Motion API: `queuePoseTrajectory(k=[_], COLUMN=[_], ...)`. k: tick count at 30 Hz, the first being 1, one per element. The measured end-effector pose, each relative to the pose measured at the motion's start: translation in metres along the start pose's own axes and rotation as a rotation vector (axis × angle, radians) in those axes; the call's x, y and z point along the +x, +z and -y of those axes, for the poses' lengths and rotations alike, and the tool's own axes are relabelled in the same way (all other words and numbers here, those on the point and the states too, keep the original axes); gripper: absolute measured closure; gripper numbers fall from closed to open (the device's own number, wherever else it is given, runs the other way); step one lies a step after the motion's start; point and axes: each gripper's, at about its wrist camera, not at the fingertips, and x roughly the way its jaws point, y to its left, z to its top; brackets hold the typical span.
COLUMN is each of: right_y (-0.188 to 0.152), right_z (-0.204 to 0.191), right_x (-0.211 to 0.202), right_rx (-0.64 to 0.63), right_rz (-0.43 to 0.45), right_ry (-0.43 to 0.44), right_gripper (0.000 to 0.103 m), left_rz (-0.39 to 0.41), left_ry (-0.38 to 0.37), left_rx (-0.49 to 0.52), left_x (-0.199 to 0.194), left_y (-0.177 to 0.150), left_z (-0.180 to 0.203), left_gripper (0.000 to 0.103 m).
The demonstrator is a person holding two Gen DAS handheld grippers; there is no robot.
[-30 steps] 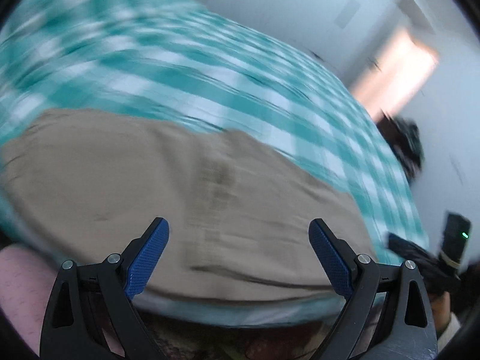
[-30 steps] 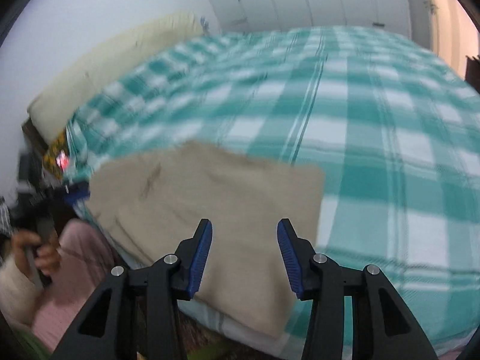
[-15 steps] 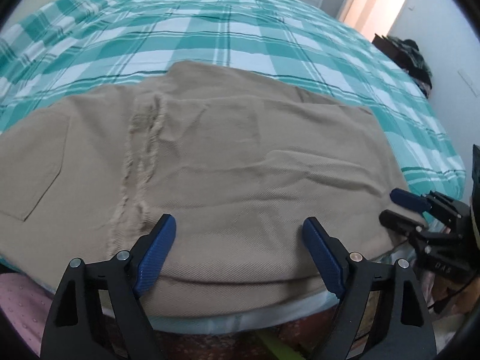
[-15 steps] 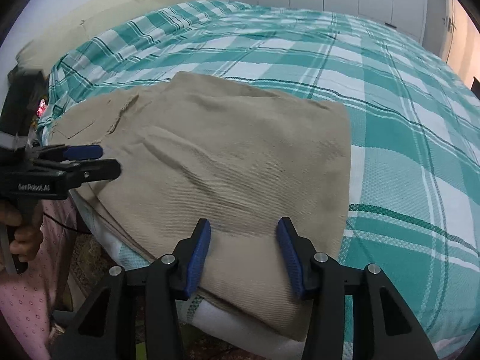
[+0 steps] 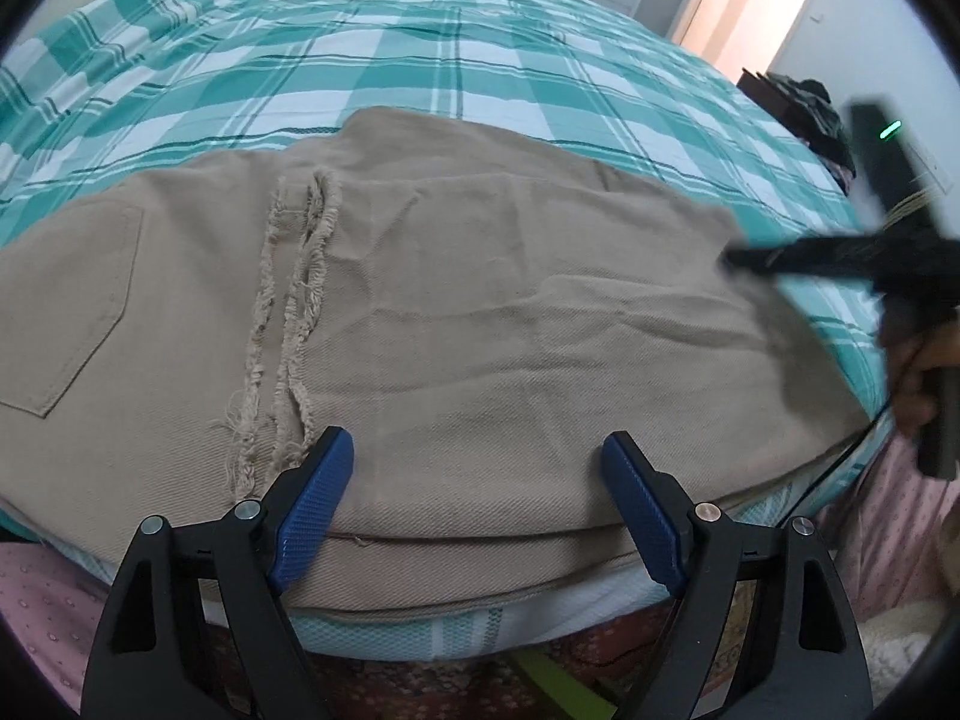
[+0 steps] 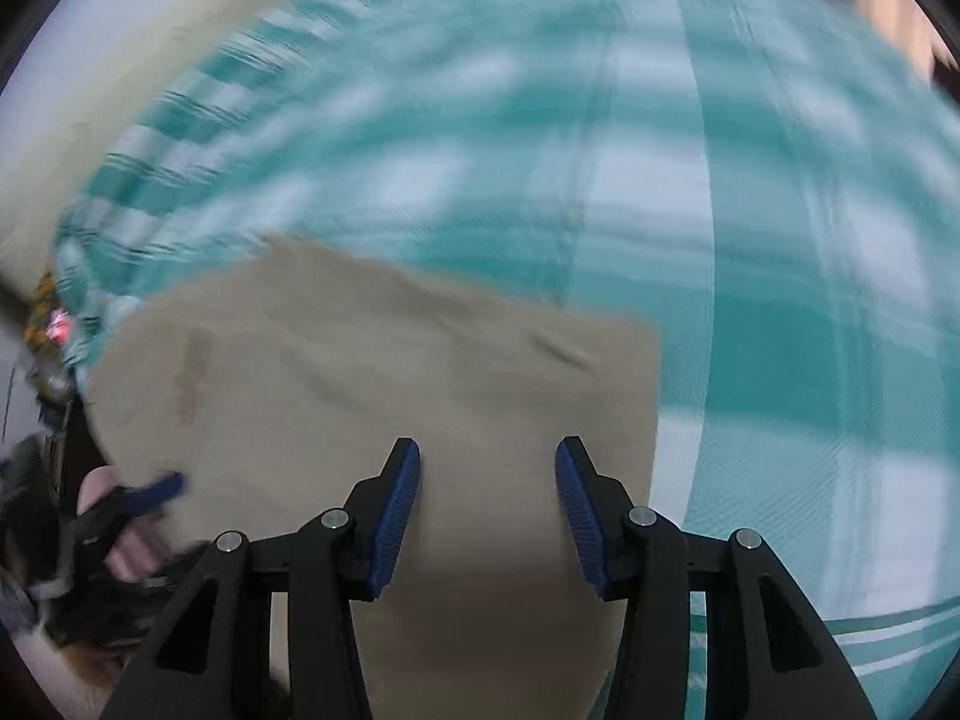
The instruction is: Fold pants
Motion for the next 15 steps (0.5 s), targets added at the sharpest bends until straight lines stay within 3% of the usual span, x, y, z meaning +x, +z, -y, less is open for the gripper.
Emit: queuePoseTrajectory(k=[5,9,11,13,15], right_y=[-0.010,-0.037,-0.056,-0.075,-0.089], right_z=[0.003,-0.025,-0.037,-0.042,-0.035], right_x=[-0.021,-0.068,-0.072,-0.061,-0.035], right_rx=[0.038,-0.102,-0.164,-0.191,-0.163], right_rz=[0.069,0.171,0.192,0.180,0.106], right_ry=[0.022,-0.006,-0.008,-0.014,-0.027], right_gripper=[0.056,0.056,0.056,0.056,0.056], left_rz=[0.002,-0.010,-0.016,-0.019,-0.023], left_ry=[0.004,0.010,0.016,0.018,0.022], left_rx=[0.005,-0.002,-0.006,-0.009,-0.001], left_x=[0.000,0.001,0.002,0.003,0.004], left_y=[-0.002,0.000,0.001,0.002,0.002], left_z=[0.000,0.001,0.002,0.002,0.004], left_gripper=[0.017,0.017,0.016,0.015,0.014])
